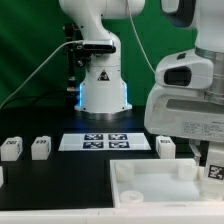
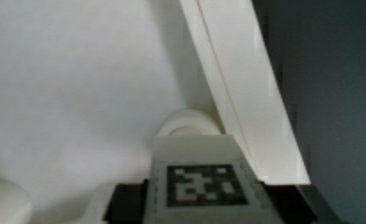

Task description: Assemble one leg

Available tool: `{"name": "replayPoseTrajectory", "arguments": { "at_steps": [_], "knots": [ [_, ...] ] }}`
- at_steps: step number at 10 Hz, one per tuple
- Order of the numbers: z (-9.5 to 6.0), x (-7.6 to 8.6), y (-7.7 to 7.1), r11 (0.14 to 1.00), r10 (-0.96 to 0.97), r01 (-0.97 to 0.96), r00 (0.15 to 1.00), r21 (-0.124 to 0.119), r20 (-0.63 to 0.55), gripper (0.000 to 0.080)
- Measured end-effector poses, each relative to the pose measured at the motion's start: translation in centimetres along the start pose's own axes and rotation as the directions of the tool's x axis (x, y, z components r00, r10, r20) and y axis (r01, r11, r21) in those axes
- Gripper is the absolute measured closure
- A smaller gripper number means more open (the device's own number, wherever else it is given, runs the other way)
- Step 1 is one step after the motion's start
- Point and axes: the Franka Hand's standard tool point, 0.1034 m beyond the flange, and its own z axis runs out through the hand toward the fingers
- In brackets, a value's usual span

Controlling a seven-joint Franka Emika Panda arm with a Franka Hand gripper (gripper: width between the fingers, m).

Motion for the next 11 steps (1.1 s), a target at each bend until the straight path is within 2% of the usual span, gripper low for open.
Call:
{"name": "replayPoseTrajectory", "arguments": {
  "at_steps": [2,4,5,6,9,10,11],
  "knots": [
    [0.25,0.13,-0.1,0.965,0.264,-0.263,0.965,0.02,-0.015,0.0511],
    [0.22,0.44,-0.06,0.847,0.524,-0.524,0.851,0.085,0.021,0.0509],
    [0.21,0.39,-0.04,0.782,0.614,-0.614,0.789,0.104,0.037,0.0509],
    [0.21,0.4,-0.06,0.73,0.674,-0.675,0.737,0.109,0.052,0.0509],
    [0.3,0.32,-0.16,0.517,0.848,-0.851,0.524,0.091,0.08,0.0509],
    [0.38,0.34,-0.23,0.446,0.887,-0.891,0.453,0.092,0.089,0.0509],
    [0.38,0.33,-0.23,0.445,0.887,-0.891,0.452,0.092,0.09,0.0509]
  ]
}}
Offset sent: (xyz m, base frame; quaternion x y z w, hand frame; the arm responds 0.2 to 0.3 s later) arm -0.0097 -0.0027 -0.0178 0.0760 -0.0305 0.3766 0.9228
